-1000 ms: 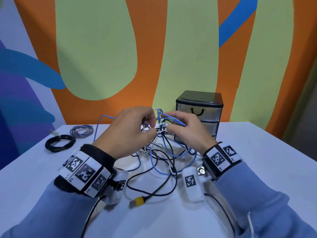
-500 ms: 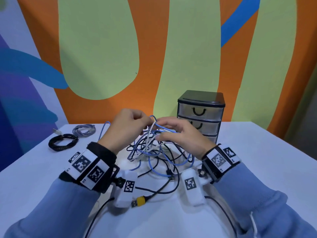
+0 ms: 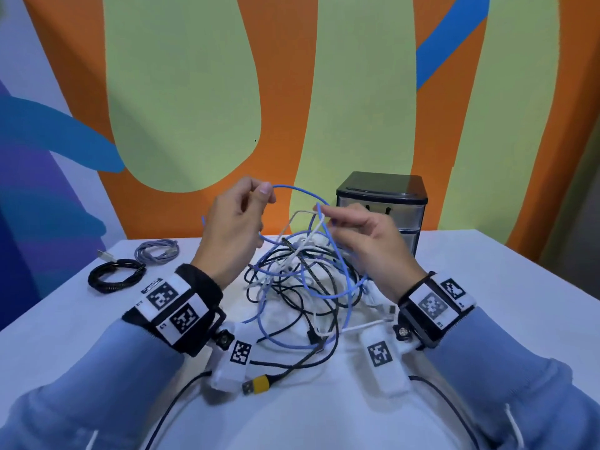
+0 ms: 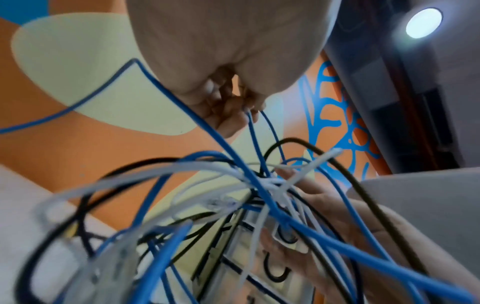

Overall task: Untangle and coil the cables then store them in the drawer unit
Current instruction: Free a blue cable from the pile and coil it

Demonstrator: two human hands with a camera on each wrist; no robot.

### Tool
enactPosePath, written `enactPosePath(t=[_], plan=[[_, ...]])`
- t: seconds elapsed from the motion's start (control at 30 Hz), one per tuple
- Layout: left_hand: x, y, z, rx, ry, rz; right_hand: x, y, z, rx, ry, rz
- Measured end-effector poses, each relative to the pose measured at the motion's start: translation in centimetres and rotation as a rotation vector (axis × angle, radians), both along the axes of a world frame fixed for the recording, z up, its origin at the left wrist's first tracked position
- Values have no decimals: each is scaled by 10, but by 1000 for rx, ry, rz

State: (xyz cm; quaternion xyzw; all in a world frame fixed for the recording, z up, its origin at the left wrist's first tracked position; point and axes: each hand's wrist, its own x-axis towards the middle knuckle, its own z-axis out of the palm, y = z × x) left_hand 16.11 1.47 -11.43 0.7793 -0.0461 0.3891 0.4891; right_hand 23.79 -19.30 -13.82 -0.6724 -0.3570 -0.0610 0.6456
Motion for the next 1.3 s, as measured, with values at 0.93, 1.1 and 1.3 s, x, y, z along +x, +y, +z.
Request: enactPosePath(t=[0.93,1.1,1.3], plan=[[-43,1,4,776,508,-175,-19,-10,22,260,369,31],[-46,10,10,718,535,-158,-8,-15,22,307,192,-211],[-50,28,20,663,529,-21,9,-32,36,715,238,-136]])
